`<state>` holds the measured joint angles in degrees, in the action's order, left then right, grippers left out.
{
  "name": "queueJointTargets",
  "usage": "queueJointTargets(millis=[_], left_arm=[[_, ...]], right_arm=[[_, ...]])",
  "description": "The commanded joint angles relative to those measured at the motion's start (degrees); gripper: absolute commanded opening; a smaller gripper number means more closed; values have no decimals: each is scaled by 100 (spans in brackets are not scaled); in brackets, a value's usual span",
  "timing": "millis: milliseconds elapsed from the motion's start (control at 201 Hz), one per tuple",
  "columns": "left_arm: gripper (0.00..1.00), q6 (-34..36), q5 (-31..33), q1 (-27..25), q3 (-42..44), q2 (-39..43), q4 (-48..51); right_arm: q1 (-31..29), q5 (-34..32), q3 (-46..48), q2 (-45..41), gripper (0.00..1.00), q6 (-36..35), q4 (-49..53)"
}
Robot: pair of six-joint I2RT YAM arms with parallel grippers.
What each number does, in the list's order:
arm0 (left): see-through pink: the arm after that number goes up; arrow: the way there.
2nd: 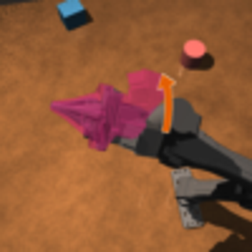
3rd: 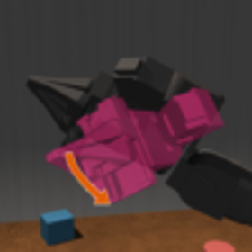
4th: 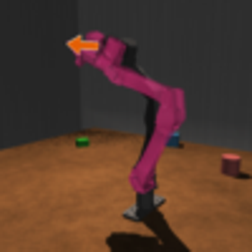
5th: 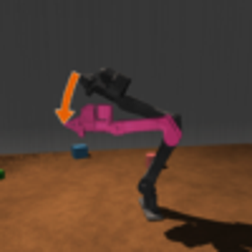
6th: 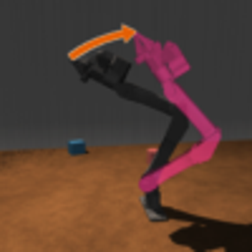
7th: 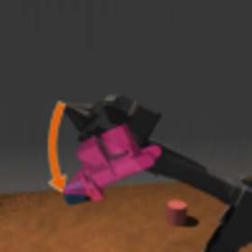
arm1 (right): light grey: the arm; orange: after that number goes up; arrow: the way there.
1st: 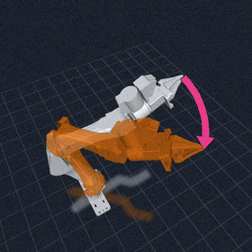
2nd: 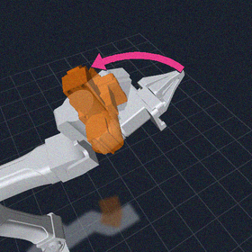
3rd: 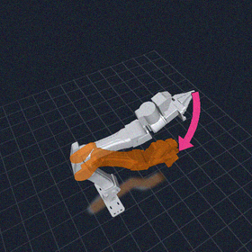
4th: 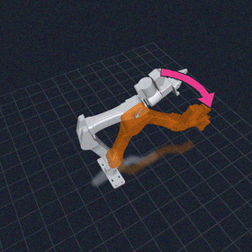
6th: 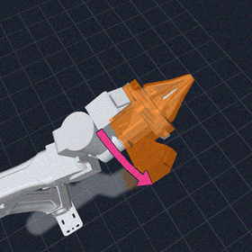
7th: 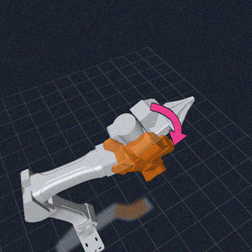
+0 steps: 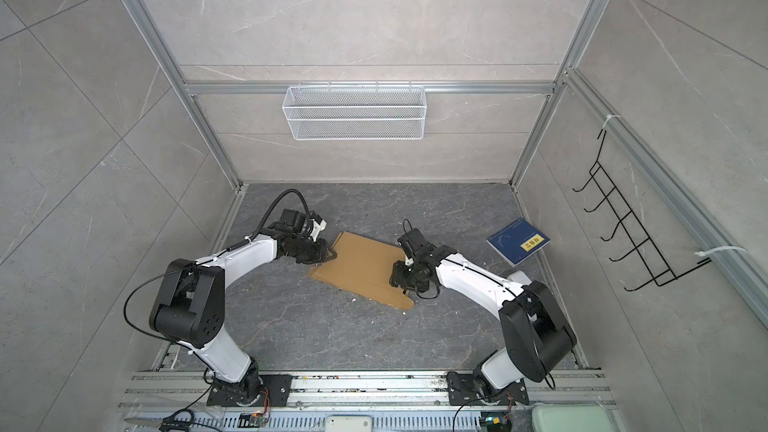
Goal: Fold the paper box
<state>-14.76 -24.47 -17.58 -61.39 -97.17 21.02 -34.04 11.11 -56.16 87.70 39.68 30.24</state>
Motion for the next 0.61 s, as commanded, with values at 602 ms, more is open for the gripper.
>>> queueJointTargets(millis=[602], left_arm=[[40,219,790,-232,-577,232,1231]], right_arm=[[-24,-838,-448,-78,64,-886,959]])
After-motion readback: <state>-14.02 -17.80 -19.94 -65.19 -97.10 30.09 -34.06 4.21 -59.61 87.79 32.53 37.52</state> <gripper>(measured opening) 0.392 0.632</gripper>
